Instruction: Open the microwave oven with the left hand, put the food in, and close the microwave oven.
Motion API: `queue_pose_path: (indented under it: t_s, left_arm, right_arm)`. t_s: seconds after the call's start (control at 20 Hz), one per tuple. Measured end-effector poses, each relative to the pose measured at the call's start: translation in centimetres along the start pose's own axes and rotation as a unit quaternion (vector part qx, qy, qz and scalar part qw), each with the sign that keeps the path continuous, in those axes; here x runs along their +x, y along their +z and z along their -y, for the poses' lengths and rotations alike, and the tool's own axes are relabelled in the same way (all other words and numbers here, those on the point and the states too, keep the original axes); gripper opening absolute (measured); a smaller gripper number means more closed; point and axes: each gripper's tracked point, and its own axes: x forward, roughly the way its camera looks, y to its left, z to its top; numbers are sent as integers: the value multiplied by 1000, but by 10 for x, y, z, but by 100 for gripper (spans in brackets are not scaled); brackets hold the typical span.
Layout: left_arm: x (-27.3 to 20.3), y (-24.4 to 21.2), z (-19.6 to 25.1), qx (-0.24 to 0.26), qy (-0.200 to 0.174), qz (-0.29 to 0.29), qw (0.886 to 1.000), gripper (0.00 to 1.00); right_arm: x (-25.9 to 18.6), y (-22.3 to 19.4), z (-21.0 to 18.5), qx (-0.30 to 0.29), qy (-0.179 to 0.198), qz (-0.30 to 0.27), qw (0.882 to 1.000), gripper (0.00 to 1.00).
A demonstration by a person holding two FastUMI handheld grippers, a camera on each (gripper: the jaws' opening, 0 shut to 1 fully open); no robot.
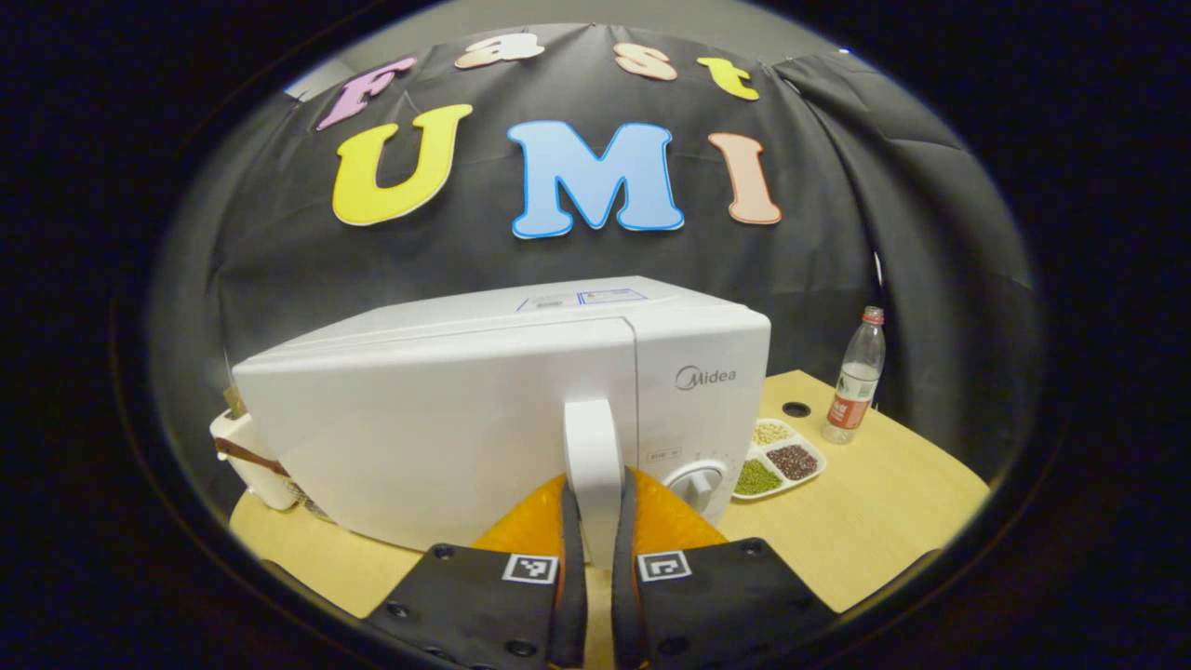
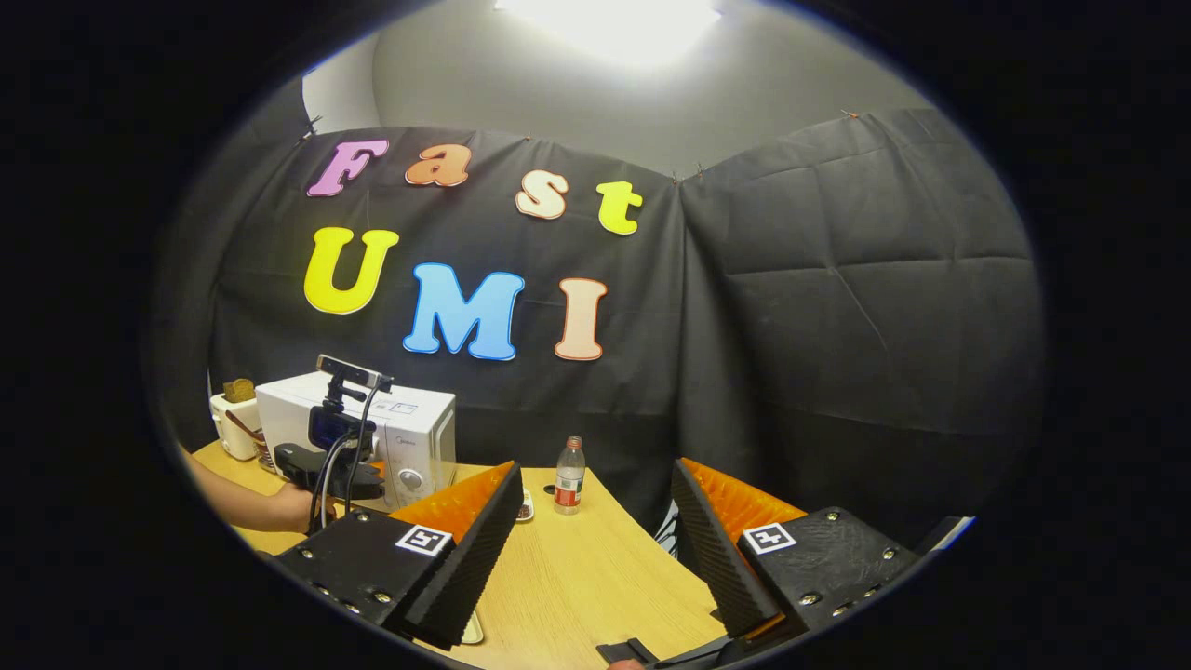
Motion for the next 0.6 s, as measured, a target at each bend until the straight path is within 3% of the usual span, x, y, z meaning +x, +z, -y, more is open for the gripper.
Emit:
queue_pose_path:
  t_s: [0.15,0.25,0.45,0.6]
  left_arm:
    - [-19,-12,0,-15,7,-27,999,8]
    - [-44,-6,-3,-12,-4,9,1000,10]
    - [-81,-25,-14,-19,-32,-4,999,8]
    - [-108,-33,-25,-13,-35,-14,999,13]
  right_arm:
    - [1,1,-1,3,9,4,1000,98]
    - [6,2,-1,8,11,10,1000,98]
    - [17,-2,-24,14,48,8,999,98]
    - [22,4,-52,26,88,8,996,98]
